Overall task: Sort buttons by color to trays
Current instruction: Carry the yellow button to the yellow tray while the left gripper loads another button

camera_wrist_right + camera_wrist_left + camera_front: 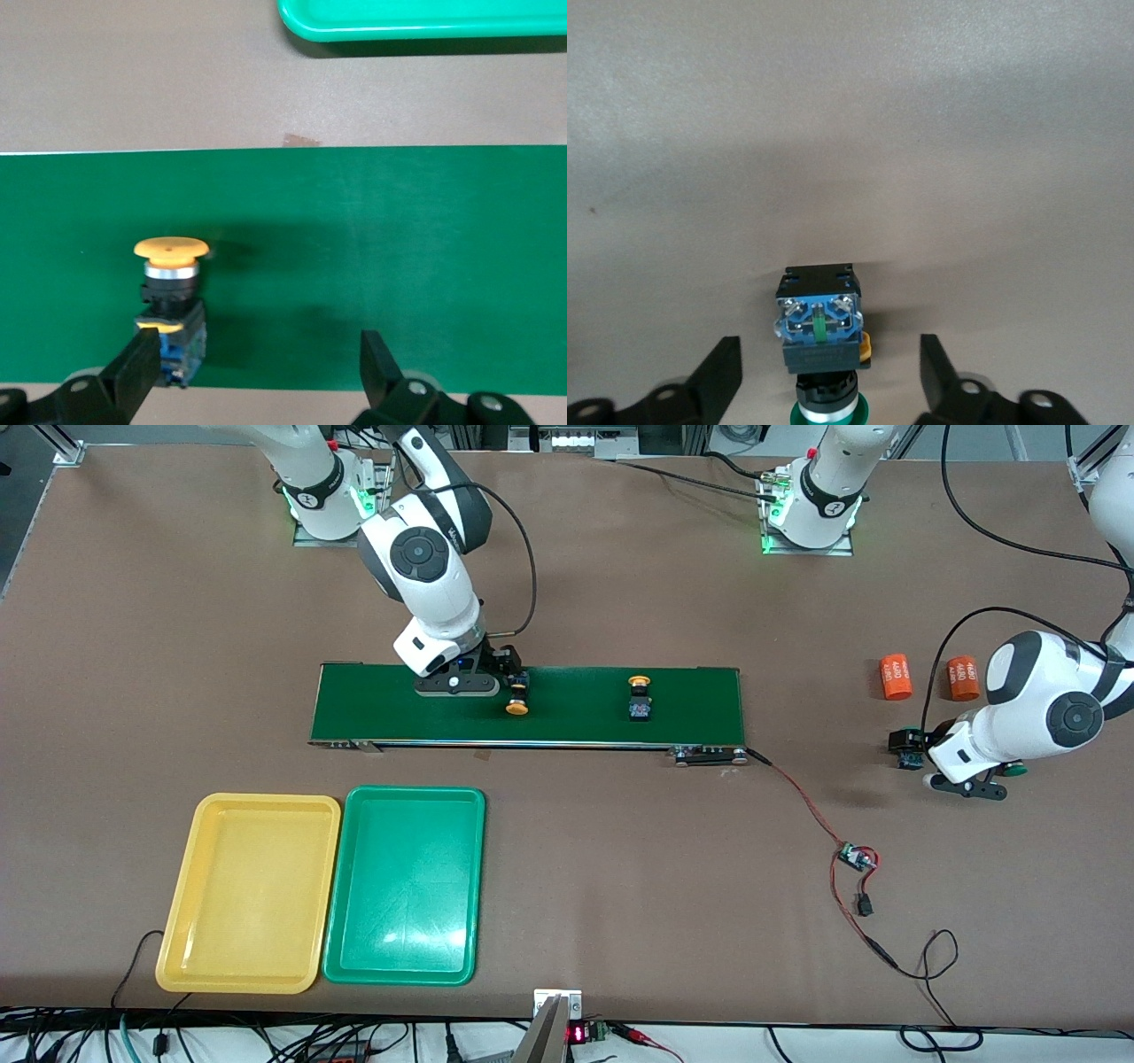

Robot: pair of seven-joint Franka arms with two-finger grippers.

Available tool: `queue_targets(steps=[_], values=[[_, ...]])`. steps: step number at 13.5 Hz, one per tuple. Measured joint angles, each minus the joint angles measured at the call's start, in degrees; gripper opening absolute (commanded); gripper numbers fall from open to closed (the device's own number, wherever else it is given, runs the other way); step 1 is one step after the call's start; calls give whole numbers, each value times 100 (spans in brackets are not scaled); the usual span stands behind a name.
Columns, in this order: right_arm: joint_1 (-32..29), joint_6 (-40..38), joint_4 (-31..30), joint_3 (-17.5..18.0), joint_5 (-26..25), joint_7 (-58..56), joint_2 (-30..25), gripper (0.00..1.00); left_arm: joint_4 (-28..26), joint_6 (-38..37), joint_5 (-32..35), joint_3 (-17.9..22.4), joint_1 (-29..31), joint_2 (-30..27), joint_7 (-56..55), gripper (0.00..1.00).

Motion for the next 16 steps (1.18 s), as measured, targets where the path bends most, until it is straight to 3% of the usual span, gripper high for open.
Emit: queue_targets(steps=[1, 3, 7, 9, 11, 13, 16], values=[[3, 0, 27, 0, 0, 20, 42, 100, -1, 73, 0, 19, 3, 33, -8, 51], [40, 0, 55, 0, 0, 29, 91, 100, 0, 188, 0, 101, 4, 110, -35, 26], [125, 0, 103, 0, 0, 232, 143, 100, 36, 164, 0, -21, -31, 132, -104, 23], [149, 8, 157, 0, 0, 273, 253, 97, 183, -393, -1, -499, -17, 118, -236, 23], [156, 72, 182, 0, 0, 278, 387, 82, 455, -1359, -11, -1283, -37, 98, -803, 24], [157, 114, 203, -1, 0, 279, 504, 56, 549, -1804, -134, -1912, -161, 41, -1464, 23], [157, 124, 226, -18, 0, 279, 554, 27, 544, -1858, -656, -2082, -814, -3, -2300, 24]])
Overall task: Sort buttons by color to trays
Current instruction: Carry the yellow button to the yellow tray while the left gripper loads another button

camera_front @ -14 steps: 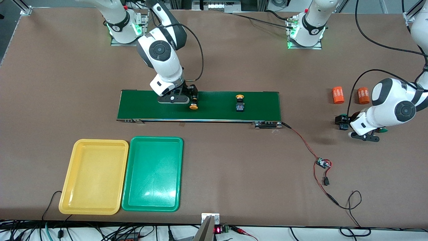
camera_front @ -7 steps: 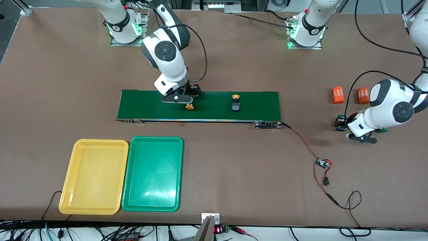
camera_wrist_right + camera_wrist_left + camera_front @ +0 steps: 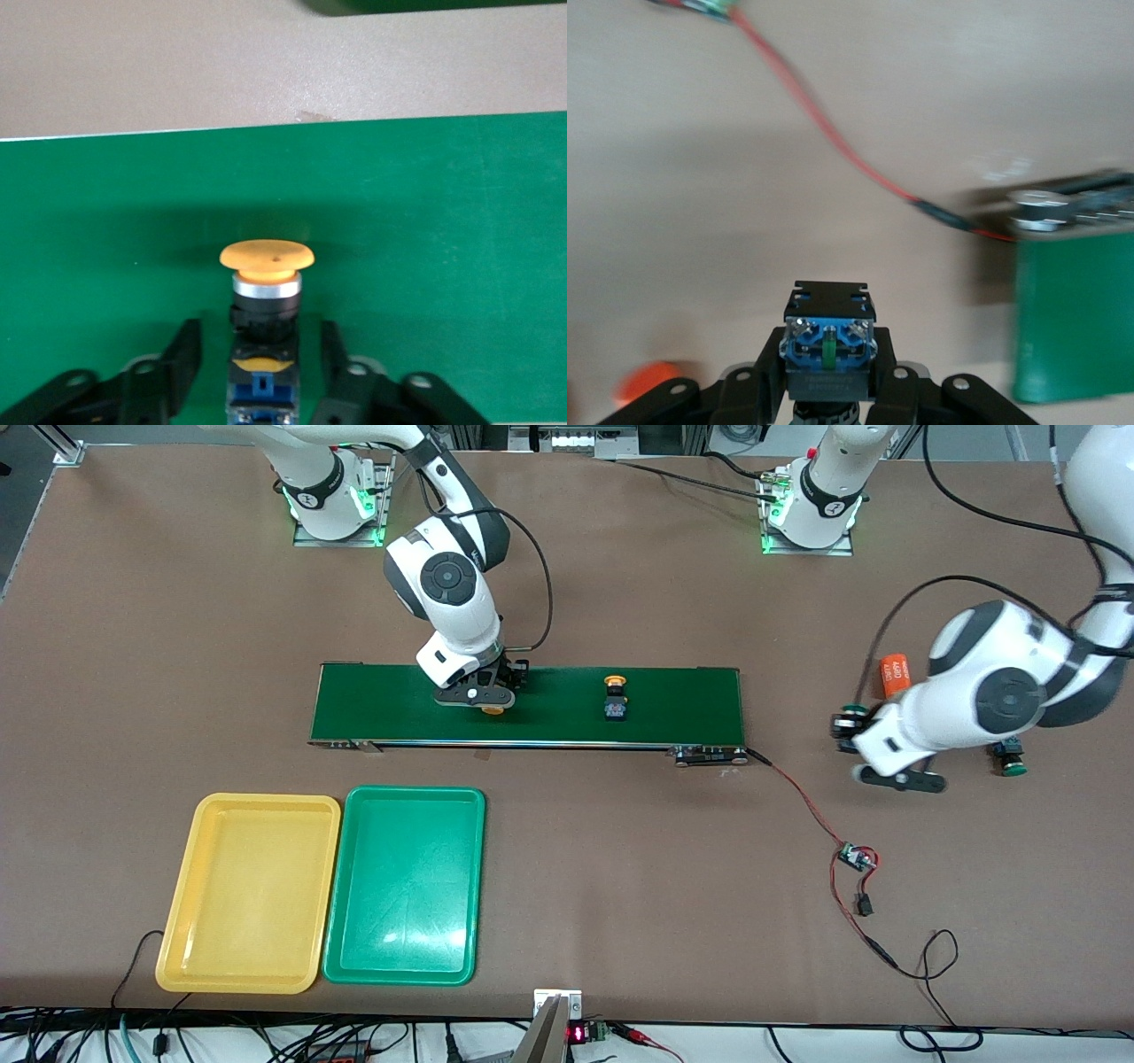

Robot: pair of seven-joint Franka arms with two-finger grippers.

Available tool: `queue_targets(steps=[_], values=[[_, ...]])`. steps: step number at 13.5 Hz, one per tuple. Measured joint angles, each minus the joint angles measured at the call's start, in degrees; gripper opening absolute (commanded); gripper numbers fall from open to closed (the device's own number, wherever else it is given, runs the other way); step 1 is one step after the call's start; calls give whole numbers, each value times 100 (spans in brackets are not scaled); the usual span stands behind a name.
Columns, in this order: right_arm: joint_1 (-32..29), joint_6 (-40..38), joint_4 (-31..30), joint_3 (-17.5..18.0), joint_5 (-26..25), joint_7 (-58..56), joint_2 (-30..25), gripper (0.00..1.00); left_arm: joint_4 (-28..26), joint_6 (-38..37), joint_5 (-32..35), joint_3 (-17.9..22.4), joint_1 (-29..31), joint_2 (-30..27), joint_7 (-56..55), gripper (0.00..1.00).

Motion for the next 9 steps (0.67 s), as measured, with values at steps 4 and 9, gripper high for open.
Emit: queue_targets(steps=[4, 9], values=[[0, 0, 9, -19, 0, 0, 0, 6, -14, 392, -204, 82, -1203, 59, -1628, 24], [-14, -150, 293, -354, -11, -250, -110, 5, -81, 988, -204, 622, -2245, 83, -2355, 27]])
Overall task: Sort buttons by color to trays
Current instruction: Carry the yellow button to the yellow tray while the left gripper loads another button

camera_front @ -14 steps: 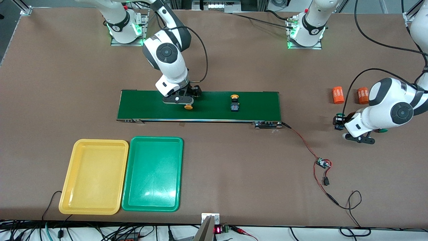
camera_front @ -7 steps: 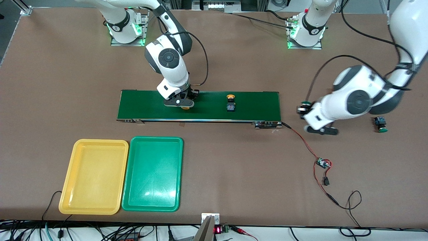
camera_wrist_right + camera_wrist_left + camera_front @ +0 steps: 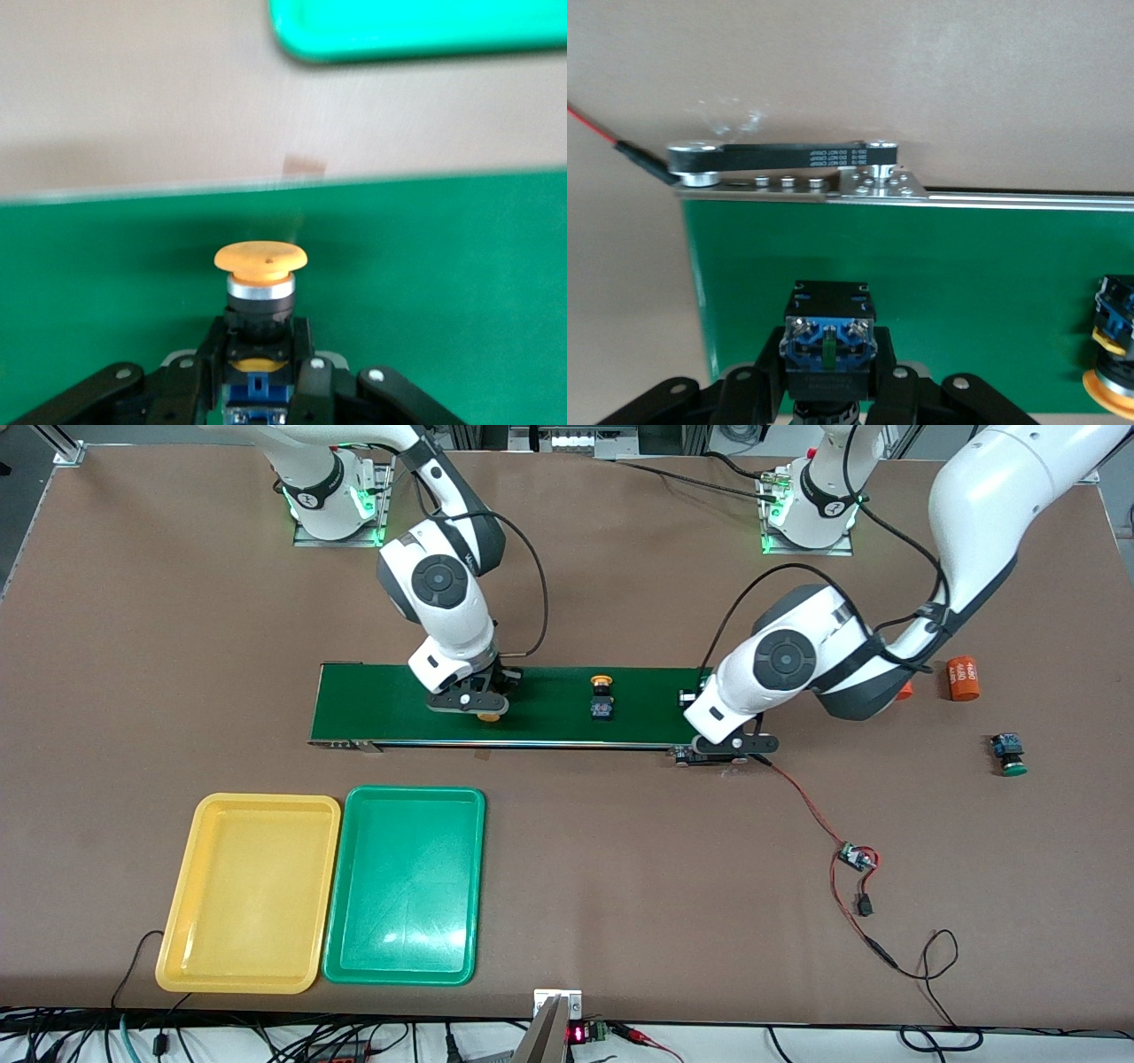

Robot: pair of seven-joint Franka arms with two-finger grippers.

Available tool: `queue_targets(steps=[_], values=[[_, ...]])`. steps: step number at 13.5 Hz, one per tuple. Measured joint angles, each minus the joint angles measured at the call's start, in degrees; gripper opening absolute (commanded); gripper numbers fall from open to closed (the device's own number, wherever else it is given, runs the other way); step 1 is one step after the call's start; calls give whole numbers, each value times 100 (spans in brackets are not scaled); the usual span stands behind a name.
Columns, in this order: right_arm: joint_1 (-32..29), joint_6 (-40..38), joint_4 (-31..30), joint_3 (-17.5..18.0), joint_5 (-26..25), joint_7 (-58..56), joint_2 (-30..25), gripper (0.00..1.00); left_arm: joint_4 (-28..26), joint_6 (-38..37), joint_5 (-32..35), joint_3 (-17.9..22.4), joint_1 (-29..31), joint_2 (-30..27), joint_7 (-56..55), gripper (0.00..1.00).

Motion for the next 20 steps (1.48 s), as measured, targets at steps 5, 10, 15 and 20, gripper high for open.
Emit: queue_targets(steps=[5, 10, 15, 20], values=[[-786, -1182, 1070, -565, -4, -1674, -317, 6, -63, 305, 0, 540, -530, 50, -74, 89], [-2107, -1262, 1222, -590, 2, -3434, -240, 6, 17, 270, 1, 480, -491, 13, -187, 100], [-2645, -892, 1227, -820, 1, -4586, 333, 7, 595, -706, 5, -305, 313, -329, -61, 100], [-2815, 118, 1250, -935, 0, -4774, 1177, 25, 1366, -1560, 5, -390, 1214, -410, 1275, 100]])
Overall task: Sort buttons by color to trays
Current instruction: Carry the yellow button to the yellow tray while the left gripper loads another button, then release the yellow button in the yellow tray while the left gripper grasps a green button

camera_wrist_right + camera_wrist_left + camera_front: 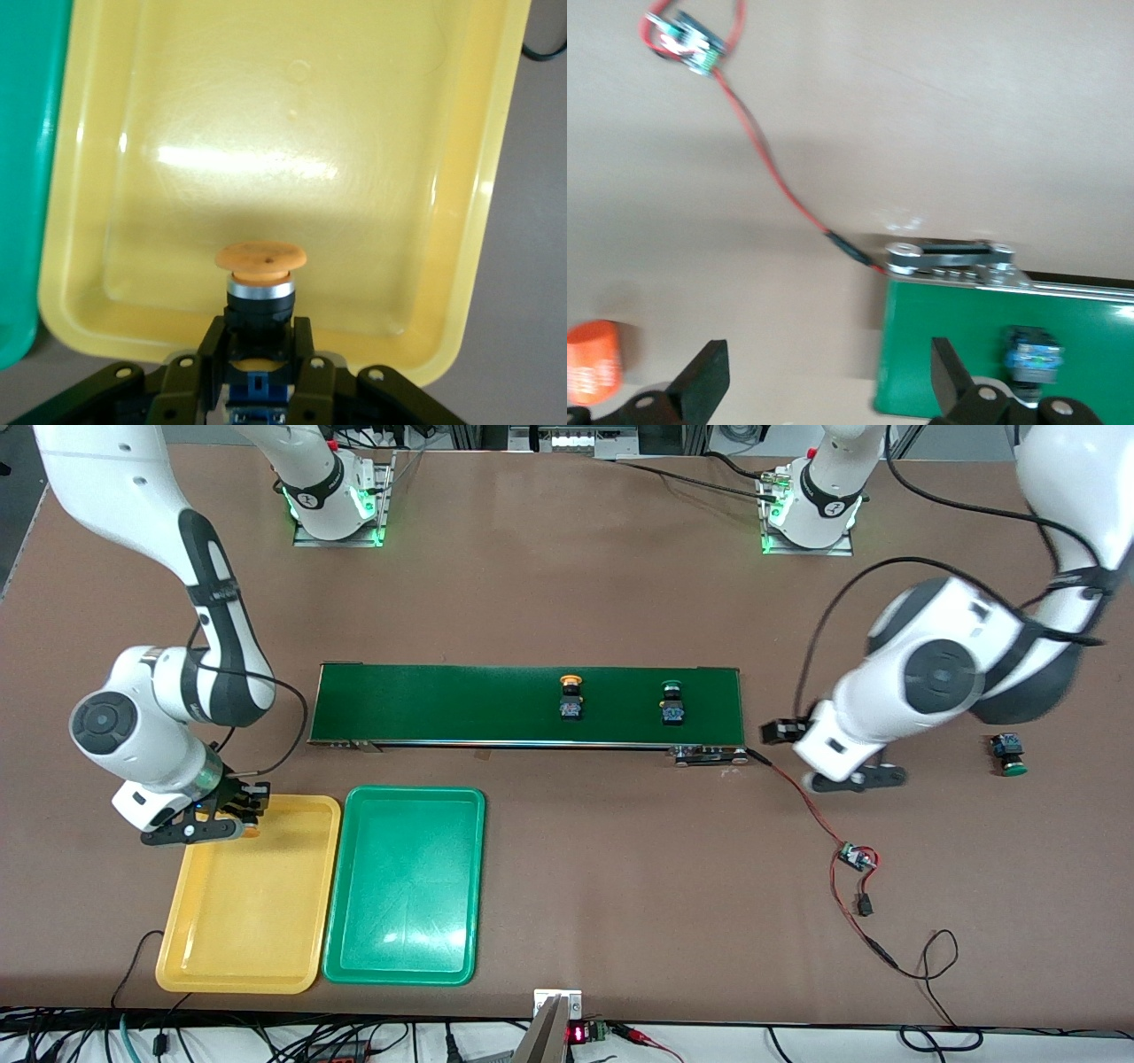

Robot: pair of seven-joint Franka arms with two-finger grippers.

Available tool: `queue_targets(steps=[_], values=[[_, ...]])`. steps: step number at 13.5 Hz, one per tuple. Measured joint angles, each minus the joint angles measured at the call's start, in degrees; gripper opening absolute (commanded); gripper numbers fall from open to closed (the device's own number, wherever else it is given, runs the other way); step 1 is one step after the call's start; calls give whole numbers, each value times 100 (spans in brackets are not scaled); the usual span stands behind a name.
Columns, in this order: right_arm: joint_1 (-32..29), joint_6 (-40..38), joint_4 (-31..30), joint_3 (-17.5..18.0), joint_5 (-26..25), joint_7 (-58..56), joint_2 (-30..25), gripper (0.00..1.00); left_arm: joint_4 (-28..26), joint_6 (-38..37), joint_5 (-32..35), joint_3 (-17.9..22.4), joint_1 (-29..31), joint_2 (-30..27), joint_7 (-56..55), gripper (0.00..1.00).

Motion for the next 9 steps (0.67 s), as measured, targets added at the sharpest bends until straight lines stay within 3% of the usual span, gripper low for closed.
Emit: queue_targets(steps=[4, 8, 9], values=[[-6, 274, 41, -11, 0, 3, 250, 57, 55, -227, 277, 100, 737, 15, 1093, 100], [-53, 413, 44, -25, 0, 1, 304, 79, 44, -80, 754, 550, 1701, 87, 2701, 100], [-51, 413, 44, -25, 0, 1, 308, 100, 40, 122, 765, 800, 1828, 97, 3065, 100]])
